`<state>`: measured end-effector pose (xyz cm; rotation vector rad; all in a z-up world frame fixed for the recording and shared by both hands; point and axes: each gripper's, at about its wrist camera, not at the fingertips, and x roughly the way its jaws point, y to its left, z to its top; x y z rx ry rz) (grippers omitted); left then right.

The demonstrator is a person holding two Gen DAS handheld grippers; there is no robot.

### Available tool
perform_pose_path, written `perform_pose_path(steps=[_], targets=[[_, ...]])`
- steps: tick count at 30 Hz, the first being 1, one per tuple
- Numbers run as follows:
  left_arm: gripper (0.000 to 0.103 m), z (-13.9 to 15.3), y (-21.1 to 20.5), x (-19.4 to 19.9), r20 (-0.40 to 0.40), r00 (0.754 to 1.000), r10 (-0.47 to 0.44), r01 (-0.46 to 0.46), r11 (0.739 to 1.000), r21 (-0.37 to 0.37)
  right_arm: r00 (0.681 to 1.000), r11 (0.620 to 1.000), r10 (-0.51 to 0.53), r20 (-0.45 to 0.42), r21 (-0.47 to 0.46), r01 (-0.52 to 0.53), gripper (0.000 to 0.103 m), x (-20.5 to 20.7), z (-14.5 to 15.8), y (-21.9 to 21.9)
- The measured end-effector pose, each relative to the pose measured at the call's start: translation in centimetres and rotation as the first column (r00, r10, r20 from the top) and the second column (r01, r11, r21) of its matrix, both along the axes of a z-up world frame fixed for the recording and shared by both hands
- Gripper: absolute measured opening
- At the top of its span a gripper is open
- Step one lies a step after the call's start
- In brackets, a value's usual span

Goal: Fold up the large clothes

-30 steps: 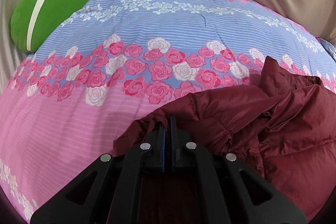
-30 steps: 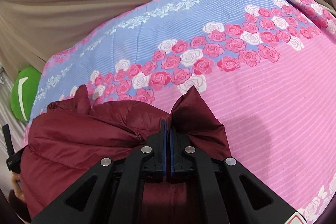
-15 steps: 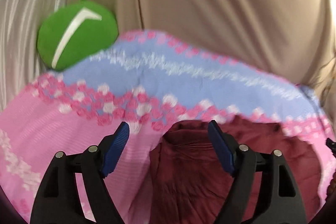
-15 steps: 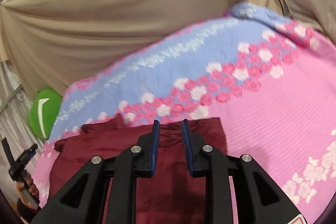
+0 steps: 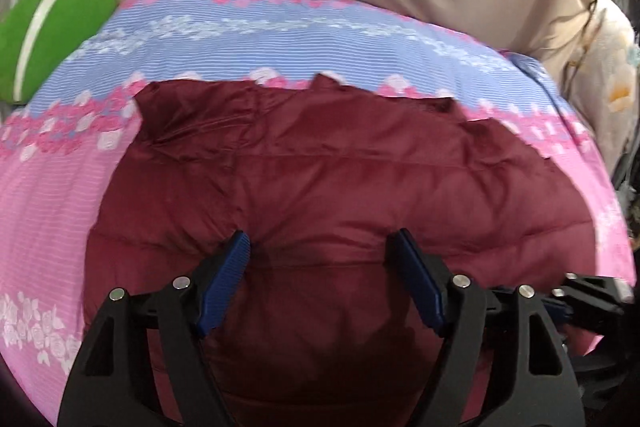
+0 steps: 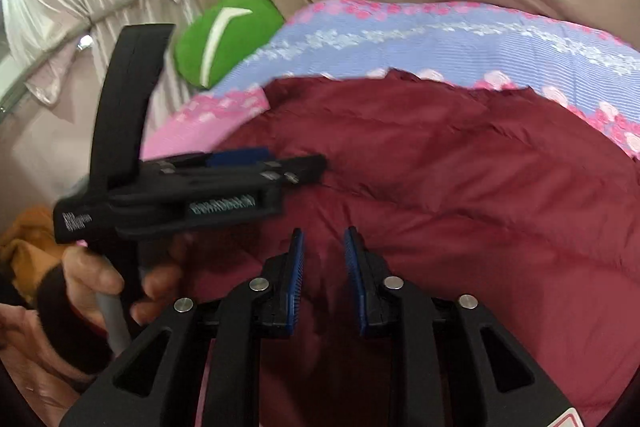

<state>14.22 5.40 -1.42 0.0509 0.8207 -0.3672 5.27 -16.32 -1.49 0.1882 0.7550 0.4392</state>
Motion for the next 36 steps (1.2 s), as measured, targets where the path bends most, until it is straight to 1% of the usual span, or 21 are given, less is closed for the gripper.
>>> perform_pose_path(steps=[2, 6, 9, 11, 12, 14, 15, 17, 18, 19, 20, 22, 24, 27, 28, 29, 30, 31, 33, 34, 36], targets=[[0.072, -0.4, 1.4, 0.2, 0.02, 0.998, 0.054, -0.055, 0.998, 0.038, 0.999, 0.998, -0.041, -0.025, 0.037, 0.042, 0.01, 0.1, -0.6, -1.8], [0.072, -1.4, 4.2, 0.6, 0.017, 0.995, 0.102, -0.103, 0.993, 0.051, 0.978, 0.975, -0.204, -0.047, 0.085, 0.207, 0.01, -1.0, -1.3, -7.5], [0.073, -1.8, 6.1, 0.6, 0.018, 0.989, 0.145, -0.146, 0.987, 0.064, 0.929, 0.92, -0.361, -0.083, 0.133, 0.37, 0.004, -3.0, -2.2, -13.5], [0.073, -1.7, 6.9, 0.6, 0.003, 0.986, 0.164, -0.164, 0.985, 0.056, 0.879, 0.868, -0.465, -0.106, 0.141, 0.476, 0.004, -4.8, -2.5, -17.1], [0.073, -1.5, 7.4, 0.6, -0.013, 0.985, 0.175, -0.174, 0.984, 0.045, 0.846, 0.834, -0.521, -0.114, 0.142, 0.533, 0.006, -5.7, -2.3, -18.9], [0.072, -0.5, 8.0, 0.6, -0.027, 0.98, 0.196, -0.195, 0.98, 0.029, 0.805, 0.794, -0.585, -0.094, 0.132, 0.593, 0.019, -6.8, -1.3, -20.8], [0.071, 0.5, 8.5, 0.7, -0.023, 0.979, 0.203, -0.203, 0.979, 0.008, 0.795, 0.785, -0.602, -0.079, 0.126, 0.607, 0.021, -7.2, -0.8, -21.4], [0.073, 2.4, 9.2, 1.5, -0.011, 0.979, 0.204, -0.204, 0.977, -0.053, 0.782, 0.774, -0.622, -0.034, 0.124, 0.621, 0.034, -6.9, 0.9, -22.5], [0.078, 3.5, 9.5, 2.2, -0.004, 0.978, 0.207, -0.206, 0.974, -0.09, 0.781, 0.773, -0.625, -0.019, 0.126, 0.622, 0.04, -6.3, 1.6, -22.9], [0.091, 4.3, 9.8, 2.9, 0.001, 0.975, 0.222, -0.221, 0.968, -0.116, 0.78, 0.772, -0.626, -0.01, 0.133, 0.621, 0.054, -5.4, 2.2, -23.2], [0.098, 4.7, 9.8, 3.9, 0.004, 0.971, 0.237, -0.235, 0.963, -0.131, 0.775, 0.767, -0.631, -0.008, 0.143, 0.626, 0.063, -4.0, 2.6, -23.8], [0.098, 4.8, 9.8, 6.1, -0.003, 0.968, 0.251, -0.249, 0.959, -0.132, 0.772, 0.762, -0.635, -0.028, 0.146, 0.631, 0.065, -2.4, 2.5, -24.7], [0.098, 3.9, 9.7, 8.4, -0.049, 0.966, 0.255, -0.259, 0.96, -0.107, 0.751, 0.741, -0.652, -0.106, 0.12, 0.66, 0.066, 0.1, 1.3, -25.7], [0.098, 1.6, 10.2, 11.4, -0.134, 0.948, 0.289, -0.303, 0.948, -0.096, 0.744, 0.744, -0.646, -0.17, 0.08, 0.664, 0.066, 2.4, -0.5, -25.7], [0.094, 0.8, 10.5, 12.2, -0.156, 0.937, 0.314, -0.33, 0.94, -0.089, 0.746, 0.75, -0.639, -0.188, 0.059, 0.658, 0.064, 3.0, -1.4, -25.3], [0.088, 0.3, 10.6, 12.4, -0.163, 0.933, 0.319, -0.336, 0.938, -0.088, 0.748, 0.757, -0.633, -0.197, 0.045, 0.652, 0.051, 3.7, -1.9, -25.1], [0.067, -0.4, 10.7, 13.0, -0.184, 0.933, 0.308, -0.328, 0.94, -0.091, 0.751, 0.761, -0.63, -0.197, 0.037, 0.648, 0.038, 3.9, -2.2, -24.8], [0.041, -1.0, 10.6, 13.4, -0.207, 0.933, 0.295, -0.317, 0.945, -0.081, 0.761, 0.771, -0.619, -0.195, 0.03, 0.636, 0.014, 4.3, -2.3, -24.4], [0.02, -1.4, 10.6, 13.5, -0.206, 0.931, 0.302, -0.323, 0.944, -0.074, 0.788, 0.789, -0.594, -0.163, 0.07, 0.61, 0.007, 4.5, -1.4, -23.7], [0.011, -1.2, 10.5, 13.3, -0.186, 0.934, 0.305, -0.322, 0.944, -0.069, 0.804, 0.798, -0.586, -0.104, 0.101, 0.595, 0.006, 4.2, -0.1, -23.2], [0.008, -0.8, 10.7, 13.0, -0.159, 0.935, 0.318, -0.331, 0.941, -0.07, 0.82, 0.813, -0.572, 0.003, 0.135, 0.566, 0.006, 3.3, 2.3, -22.3]])
